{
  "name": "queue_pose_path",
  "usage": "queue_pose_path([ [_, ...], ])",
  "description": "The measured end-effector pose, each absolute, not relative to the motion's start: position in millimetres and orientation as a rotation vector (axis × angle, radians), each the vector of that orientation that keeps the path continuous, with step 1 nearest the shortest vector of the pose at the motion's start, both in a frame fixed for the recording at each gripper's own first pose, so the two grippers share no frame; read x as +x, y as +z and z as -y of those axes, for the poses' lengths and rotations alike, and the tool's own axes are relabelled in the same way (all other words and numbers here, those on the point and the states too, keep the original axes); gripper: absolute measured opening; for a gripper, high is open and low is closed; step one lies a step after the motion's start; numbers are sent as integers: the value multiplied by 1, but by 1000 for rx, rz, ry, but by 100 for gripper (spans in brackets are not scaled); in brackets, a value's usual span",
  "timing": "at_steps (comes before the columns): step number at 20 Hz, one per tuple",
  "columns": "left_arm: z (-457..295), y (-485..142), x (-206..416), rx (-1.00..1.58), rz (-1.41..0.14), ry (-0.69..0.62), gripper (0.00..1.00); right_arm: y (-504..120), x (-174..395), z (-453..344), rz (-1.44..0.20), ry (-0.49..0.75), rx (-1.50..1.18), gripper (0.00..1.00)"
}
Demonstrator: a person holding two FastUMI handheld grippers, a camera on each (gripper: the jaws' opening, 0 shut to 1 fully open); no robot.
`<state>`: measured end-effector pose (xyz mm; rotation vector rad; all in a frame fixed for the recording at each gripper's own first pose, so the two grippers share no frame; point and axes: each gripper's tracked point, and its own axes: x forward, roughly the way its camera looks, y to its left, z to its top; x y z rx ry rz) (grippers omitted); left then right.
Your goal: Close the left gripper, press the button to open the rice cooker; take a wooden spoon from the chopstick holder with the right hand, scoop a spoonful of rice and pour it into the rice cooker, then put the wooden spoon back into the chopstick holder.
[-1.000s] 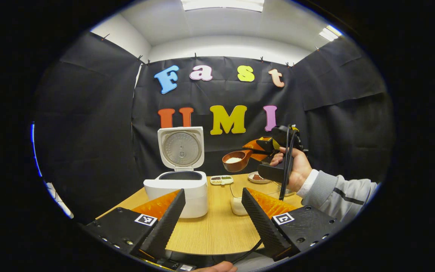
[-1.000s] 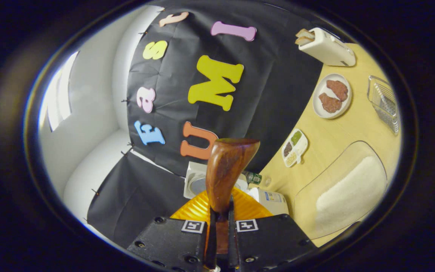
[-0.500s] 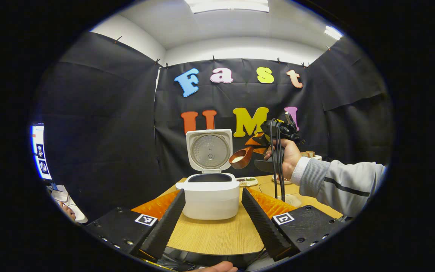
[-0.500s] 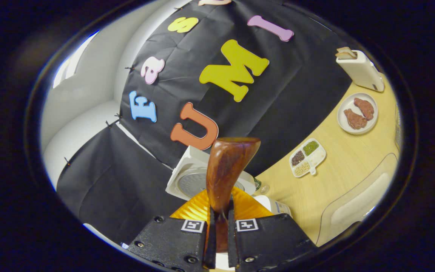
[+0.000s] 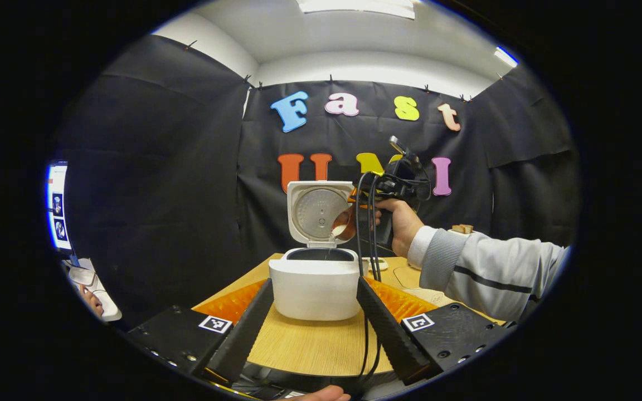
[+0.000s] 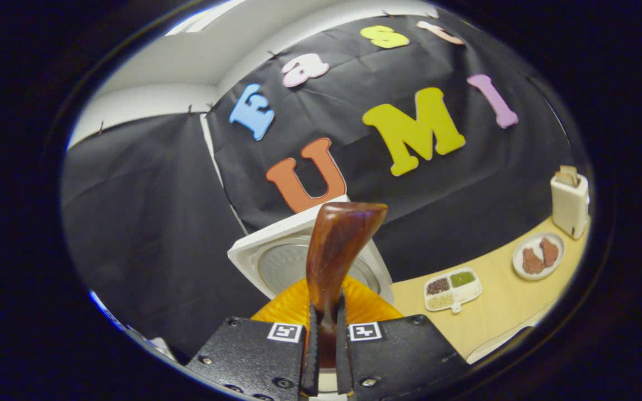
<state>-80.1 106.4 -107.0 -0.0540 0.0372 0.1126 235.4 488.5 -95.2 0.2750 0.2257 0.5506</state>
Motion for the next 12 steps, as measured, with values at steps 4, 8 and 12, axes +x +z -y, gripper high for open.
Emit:
queue_pose_path([
  [4, -121, -119, -77, -84, -72, 158, 96, -106, 231, -520, -178, 588, 96, 14],
  [8, -112, -118, -78, -107, -60, 121, 94, -115, 223, -537, -121, 611, -83, 18],
  [12, -111, -113, -76, -96, -50, 121, 94, -110, 206, -548, 13, 637, -333, 14],
])
